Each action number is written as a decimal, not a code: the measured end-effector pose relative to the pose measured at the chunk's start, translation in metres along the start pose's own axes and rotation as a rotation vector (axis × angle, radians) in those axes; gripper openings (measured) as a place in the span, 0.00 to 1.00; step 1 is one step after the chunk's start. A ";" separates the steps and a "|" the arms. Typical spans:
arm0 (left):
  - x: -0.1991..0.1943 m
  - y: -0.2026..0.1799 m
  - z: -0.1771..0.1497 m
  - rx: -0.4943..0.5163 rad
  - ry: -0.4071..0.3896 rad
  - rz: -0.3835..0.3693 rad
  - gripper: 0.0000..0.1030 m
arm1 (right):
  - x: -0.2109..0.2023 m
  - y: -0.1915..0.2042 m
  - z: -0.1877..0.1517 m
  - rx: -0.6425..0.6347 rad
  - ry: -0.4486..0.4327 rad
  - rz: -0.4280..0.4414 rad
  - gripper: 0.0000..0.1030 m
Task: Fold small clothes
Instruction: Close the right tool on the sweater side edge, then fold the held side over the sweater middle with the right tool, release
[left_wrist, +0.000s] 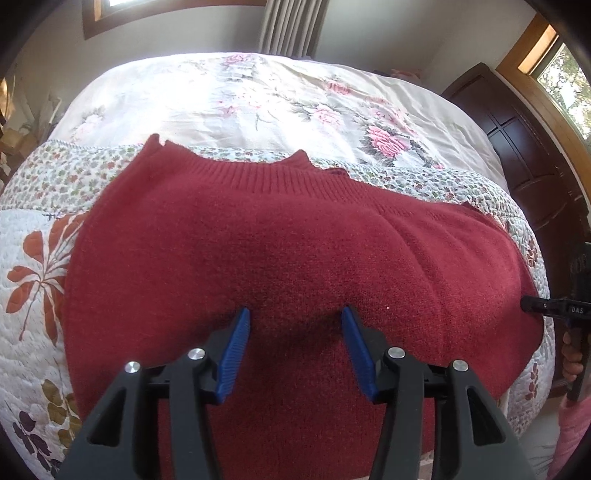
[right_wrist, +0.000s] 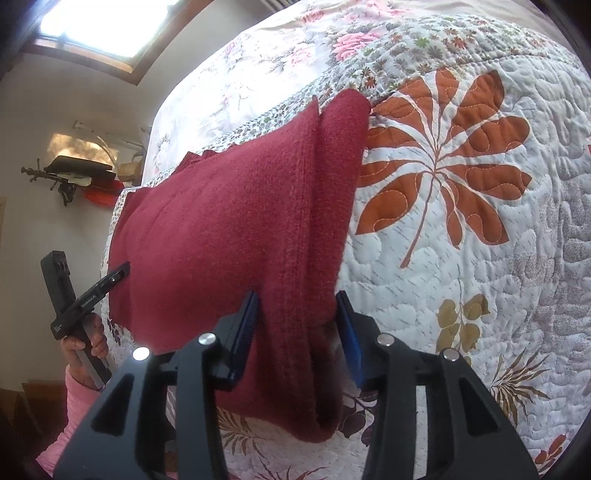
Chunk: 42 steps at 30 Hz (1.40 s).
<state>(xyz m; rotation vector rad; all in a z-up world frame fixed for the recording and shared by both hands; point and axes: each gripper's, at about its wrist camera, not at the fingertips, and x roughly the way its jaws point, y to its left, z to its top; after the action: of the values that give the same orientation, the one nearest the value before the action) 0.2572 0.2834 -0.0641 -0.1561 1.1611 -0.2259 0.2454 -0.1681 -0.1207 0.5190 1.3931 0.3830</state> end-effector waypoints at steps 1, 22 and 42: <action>0.002 0.000 0.000 0.000 0.000 0.008 0.57 | 0.002 -0.001 0.000 0.002 0.002 0.000 0.40; 0.015 0.008 -0.004 -0.017 0.016 0.004 0.65 | 0.018 0.002 0.000 0.003 0.005 -0.025 0.28; -0.043 0.044 -0.014 -0.030 -0.042 -0.064 0.63 | -0.003 0.164 0.038 -0.258 -0.054 0.003 0.20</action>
<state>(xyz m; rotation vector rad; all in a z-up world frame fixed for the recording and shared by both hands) 0.2324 0.3372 -0.0418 -0.2240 1.1188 -0.2603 0.2899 -0.0388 -0.0233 0.3167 1.2679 0.5387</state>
